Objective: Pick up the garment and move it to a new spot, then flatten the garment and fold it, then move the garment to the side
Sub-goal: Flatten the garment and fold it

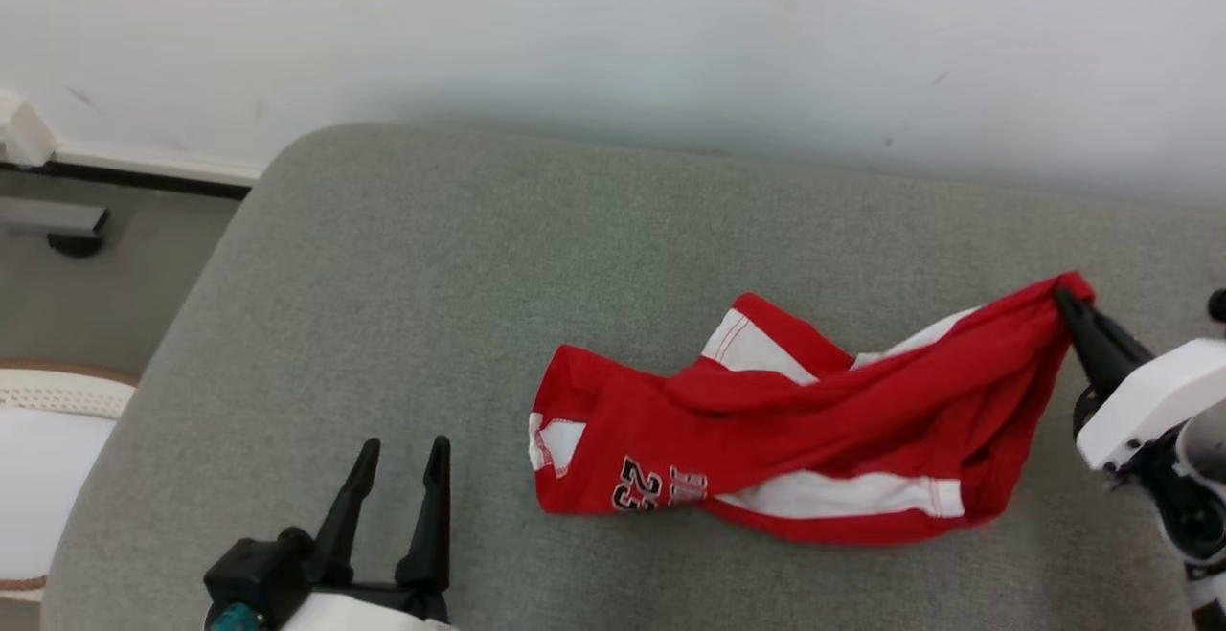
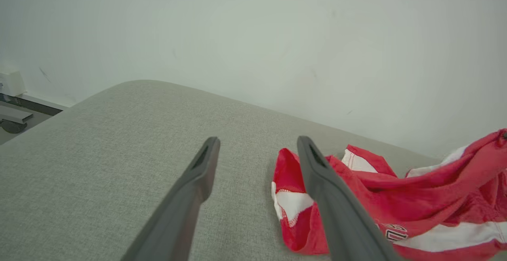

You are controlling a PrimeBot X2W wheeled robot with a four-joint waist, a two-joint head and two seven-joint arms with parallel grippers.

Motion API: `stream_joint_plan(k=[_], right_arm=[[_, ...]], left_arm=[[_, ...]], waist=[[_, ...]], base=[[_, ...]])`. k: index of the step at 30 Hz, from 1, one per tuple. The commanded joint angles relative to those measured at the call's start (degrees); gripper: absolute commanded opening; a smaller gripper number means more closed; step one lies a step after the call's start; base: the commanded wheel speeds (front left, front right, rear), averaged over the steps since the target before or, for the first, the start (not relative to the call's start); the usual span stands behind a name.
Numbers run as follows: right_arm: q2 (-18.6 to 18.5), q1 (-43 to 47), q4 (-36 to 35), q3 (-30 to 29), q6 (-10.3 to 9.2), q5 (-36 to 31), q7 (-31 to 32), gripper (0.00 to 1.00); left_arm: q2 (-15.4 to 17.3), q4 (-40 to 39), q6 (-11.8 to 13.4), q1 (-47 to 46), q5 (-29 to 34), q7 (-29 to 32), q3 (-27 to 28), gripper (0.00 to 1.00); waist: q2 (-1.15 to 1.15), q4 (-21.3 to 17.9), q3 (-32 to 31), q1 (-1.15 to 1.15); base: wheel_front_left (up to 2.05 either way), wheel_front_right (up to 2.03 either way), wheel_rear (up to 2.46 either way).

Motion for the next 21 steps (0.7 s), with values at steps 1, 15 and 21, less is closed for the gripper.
stream_joint_plan(k=[1,15,21], right_arm=[[-1.16,-3.52,2.34,-1.24,-0.01,1.17,1.12,0.0],[-7.15,-22.68,23.69,-8.38,-0.01,-3.96,5.54,0.0],[-6.42,-26.07,30.13,-8.1,-0.01,-5.55,6.31,1.0]], left_arm=[[0.15,-0.26,-0.2,-1.26,0.14,-0.09,0.02,1.0],[-0.02,-0.59,-0.7,-5.65,-0.75,-0.09,-0.59,1.0],[-0.07,-0.1,-0.82,-6.01,-0.42,-0.1,-0.71,1.0]], waist=[[0.0,1.87,3.23,0.0],[0.0,6.92,11.79,0.0],[0.0,6.51,11.4,0.0]], base=[[0.0,0.0,0.0],[0.0,0.0,0.0],[0.0,0.0,0.0]])
